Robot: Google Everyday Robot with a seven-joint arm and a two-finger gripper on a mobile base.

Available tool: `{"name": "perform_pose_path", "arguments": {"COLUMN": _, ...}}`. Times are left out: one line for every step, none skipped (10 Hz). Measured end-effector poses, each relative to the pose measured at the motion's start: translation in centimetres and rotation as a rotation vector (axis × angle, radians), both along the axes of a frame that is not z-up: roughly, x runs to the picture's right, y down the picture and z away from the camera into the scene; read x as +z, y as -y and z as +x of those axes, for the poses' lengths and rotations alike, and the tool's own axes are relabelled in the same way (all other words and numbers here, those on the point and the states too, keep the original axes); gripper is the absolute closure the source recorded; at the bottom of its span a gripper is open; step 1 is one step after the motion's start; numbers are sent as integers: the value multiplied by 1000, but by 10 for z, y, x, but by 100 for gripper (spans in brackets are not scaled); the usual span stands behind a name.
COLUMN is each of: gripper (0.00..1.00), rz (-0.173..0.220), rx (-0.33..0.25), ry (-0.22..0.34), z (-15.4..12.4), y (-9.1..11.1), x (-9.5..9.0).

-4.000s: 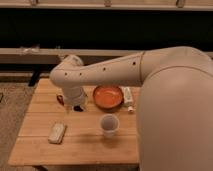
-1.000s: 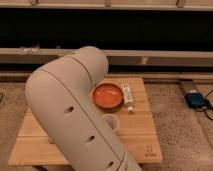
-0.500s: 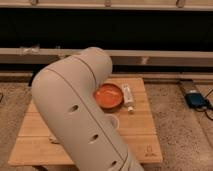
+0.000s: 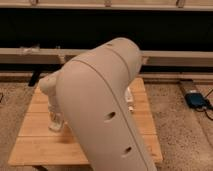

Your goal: Place the white sponge in the ceramic bowl

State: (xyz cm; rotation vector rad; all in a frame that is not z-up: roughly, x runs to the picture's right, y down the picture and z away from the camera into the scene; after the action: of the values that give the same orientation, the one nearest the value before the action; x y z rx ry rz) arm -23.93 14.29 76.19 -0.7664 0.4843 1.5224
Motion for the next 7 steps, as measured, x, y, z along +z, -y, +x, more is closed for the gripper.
{"name": "perform_pose_path", "arguments": {"gripper": 100, "rz": 9, "rx": 9, "ry": 1, "z": 9, "y": 16, "x": -2}}
{"name": "perform_pose_path", "arguments": {"gripper": 100, "rz": 19, "rx": 21, "ry": -4, "z": 27, "y": 40, "x": 1}}
{"name": "perform_pose_path", "arguments": {"gripper": 100, "rz": 26, "rx": 29, "ry": -13, "z": 44, "y": 58, "x": 11}}
{"name": "perform_pose_path", "arguments": {"gripper": 100, "rz": 30, "rx": 33, "ry": -23, "z": 58, "y": 71, "x": 20}}
{"name": "perform_pose_path", "arguments": {"gripper": 100, "rz": 37, "rx": 40, "ry": -30, "z": 73, "y": 86, "x": 31}}
{"name": "perform_pose_path", "arguments": {"gripper": 100, "rz": 47, "rx": 52, "ry": -40, "z": 93, "y": 104, "x": 45}}
{"name": "perform_pose_path", "arguments": {"gripper": 100, "rz": 55, "rx": 66, "ry": -50, "z": 111, "y": 118, "x": 57}}
